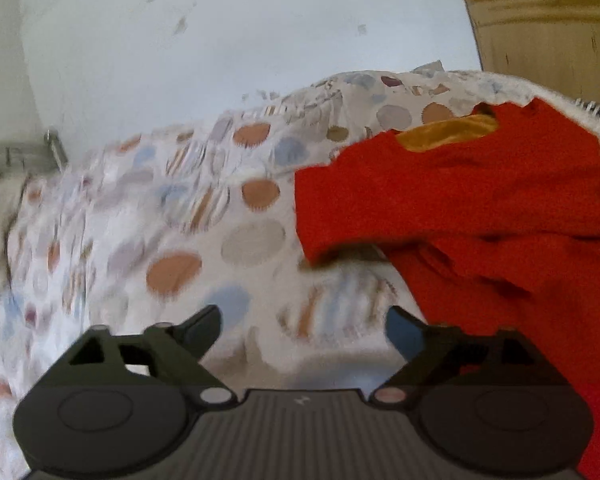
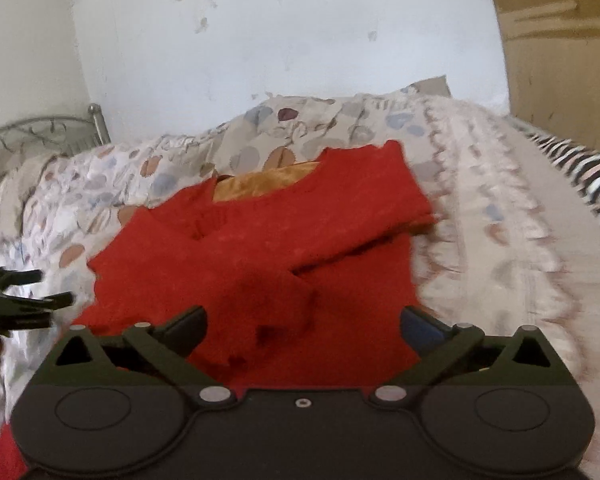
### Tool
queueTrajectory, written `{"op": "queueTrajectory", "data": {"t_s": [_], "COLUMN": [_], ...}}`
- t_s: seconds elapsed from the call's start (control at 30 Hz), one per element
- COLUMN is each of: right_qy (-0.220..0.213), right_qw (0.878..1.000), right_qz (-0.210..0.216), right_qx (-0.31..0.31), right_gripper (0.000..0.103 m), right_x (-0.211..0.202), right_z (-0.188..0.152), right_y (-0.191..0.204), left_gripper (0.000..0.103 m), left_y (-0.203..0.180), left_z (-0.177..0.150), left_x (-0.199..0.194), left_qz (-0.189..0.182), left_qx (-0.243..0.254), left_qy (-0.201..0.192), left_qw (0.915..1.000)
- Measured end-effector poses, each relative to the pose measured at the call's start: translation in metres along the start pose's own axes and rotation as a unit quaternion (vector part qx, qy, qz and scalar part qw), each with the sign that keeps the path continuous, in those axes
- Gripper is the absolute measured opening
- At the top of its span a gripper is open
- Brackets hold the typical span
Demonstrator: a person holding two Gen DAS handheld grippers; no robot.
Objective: Fold small clothes
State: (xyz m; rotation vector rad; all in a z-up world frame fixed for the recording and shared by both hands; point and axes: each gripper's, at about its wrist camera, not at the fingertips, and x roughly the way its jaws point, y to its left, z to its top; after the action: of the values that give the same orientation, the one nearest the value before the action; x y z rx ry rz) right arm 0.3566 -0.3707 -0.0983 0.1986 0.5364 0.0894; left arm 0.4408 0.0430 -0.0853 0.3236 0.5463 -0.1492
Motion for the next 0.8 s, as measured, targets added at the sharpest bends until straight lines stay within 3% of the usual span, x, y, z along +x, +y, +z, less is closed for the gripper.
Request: {"op": "queueTrajectory", "data": {"t_s": [0.13, 0.27, 0.33, 0.43, 0.5, 0.53, 0.57, 0.6, 0.63, 0.73, 0.8], "right_qy": [0.024, 0.045, 0.039, 0.042, 0.048, 0.049, 0.052, 0.051, 0.050, 0.041, 0.029], "right_qw": [0.999, 0.998, 0.997, 0.997, 0.996, 0.995, 0.993, 0.993, 0.994, 0.995, 0.995], "right_qz": [-0.031, -0.047, -0.055, -0.061, -0.069, -0.083, -0.097, -0.100, -0.092, -0.086, -0.090], "right_qx": [-0.017, 0.026, 0.028, 0.011, -0.013, -0.031, -0.043, -0.039, -0.019, 0.010, -0.005], "right_gripper": [0.102, 0.098, 0.093, 0.079, 0.065, 0.047, 0.029, 0.021, 0.004, 0.003, 0.002], "right_x": [-0.033, -0.054, -0.065, -0.078, -0.082, -0.083, -0.084, -0.087, -0.092, -0.108, -0.123], "right_z": [-0.024, -0.050, -0.059, -0.069, -0.075, -0.077, -0.078, -0.077, -0.074, -0.063, -0.060], "right_y": [-0.008, -0.017, -0.013, -0.001, 0.007, 0.009, 0.010, 0.006, 0.000, -0.012, -0.011], "left_gripper": [0.101, 0.101, 0.094, 0.079, 0.059, 0.052, 0.031, 0.009, 0.009, 0.007, 0.006], "left_y": [0.000, -0.005, -0.006, 0.001, 0.007, 0.010, 0.011, 0.012, 0.012, 0.006, 0.006], "left_z": [-0.026, -0.047, -0.054, -0.057, -0.058, -0.057, -0.055, -0.053, -0.050, -0.038, -0.035], "left_x": [-0.040, -0.056, -0.057, -0.052, -0.047, -0.045, -0.044, -0.045, -0.049, -0.074, -0.092], "left_qz": [-0.054, -0.113, -0.125, -0.148, -0.156, -0.160, -0.165, -0.173, -0.172, -0.145, -0.136], "left_qx": [-0.069, -0.130, -0.149, -0.193, -0.234, -0.251, -0.258, -0.258, -0.257, -0.227, -0.222], "left_qy": [0.022, 0.063, 0.082, 0.110, 0.134, 0.148, 0.157, 0.159, 0.156, 0.132, 0.121], "left_qw": [0.9959, 0.9831, 0.9775, 0.9637, 0.9503, 0.9433, 0.9389, 0.9371, 0.9383, 0.9540, 0.9580]}}
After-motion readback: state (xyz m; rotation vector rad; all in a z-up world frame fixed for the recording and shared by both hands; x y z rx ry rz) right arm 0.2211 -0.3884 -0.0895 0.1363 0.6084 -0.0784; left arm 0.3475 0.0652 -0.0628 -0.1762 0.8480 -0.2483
